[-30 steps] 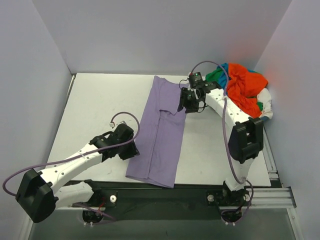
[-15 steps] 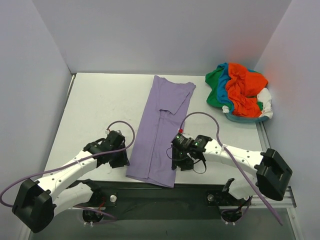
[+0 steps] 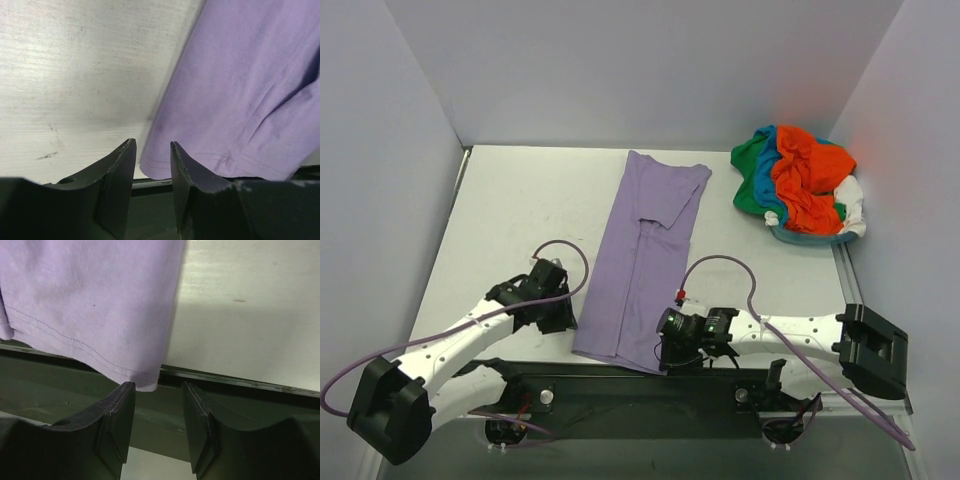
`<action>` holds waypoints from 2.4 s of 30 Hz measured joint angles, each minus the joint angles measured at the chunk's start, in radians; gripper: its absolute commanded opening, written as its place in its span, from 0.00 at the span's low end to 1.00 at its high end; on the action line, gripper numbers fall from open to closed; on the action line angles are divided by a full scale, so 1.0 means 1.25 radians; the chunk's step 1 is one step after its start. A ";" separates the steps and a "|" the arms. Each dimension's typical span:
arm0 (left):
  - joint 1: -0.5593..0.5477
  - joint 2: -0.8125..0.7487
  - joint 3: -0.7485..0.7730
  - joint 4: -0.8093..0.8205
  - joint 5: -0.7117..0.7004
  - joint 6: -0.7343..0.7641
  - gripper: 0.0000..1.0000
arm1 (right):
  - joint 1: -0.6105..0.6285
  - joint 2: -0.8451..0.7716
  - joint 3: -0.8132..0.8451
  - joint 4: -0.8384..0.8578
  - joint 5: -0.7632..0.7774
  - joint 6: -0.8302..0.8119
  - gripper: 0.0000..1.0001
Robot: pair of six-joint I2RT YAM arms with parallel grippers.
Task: Fold and stack the t-shirts
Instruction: Rotate the tshirt 90 degrees, then grab the bottom of the folded rectangular tshirt with both arms
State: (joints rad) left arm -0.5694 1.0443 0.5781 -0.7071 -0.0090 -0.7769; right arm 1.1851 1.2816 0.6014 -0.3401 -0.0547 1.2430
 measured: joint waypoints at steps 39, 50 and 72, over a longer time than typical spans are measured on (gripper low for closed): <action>-0.148 -0.076 -0.115 0.000 0.037 -0.147 0.45 | 0.021 0.015 -0.010 -0.009 0.006 0.041 0.05; -0.151 -0.077 -0.121 0.028 0.037 -0.169 0.45 | 0.021 0.013 -0.010 -0.013 0.009 0.041 0.05; -0.178 -0.041 -0.143 0.155 0.097 -0.169 0.00 | 0.021 -0.040 -0.010 -0.077 0.012 0.044 0.04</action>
State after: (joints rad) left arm -0.7914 0.9928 0.3988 -0.5137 0.1127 -0.9878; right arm 1.2118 1.2316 0.5888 -0.4362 -0.0399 1.2984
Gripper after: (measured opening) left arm 0.042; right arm 0.064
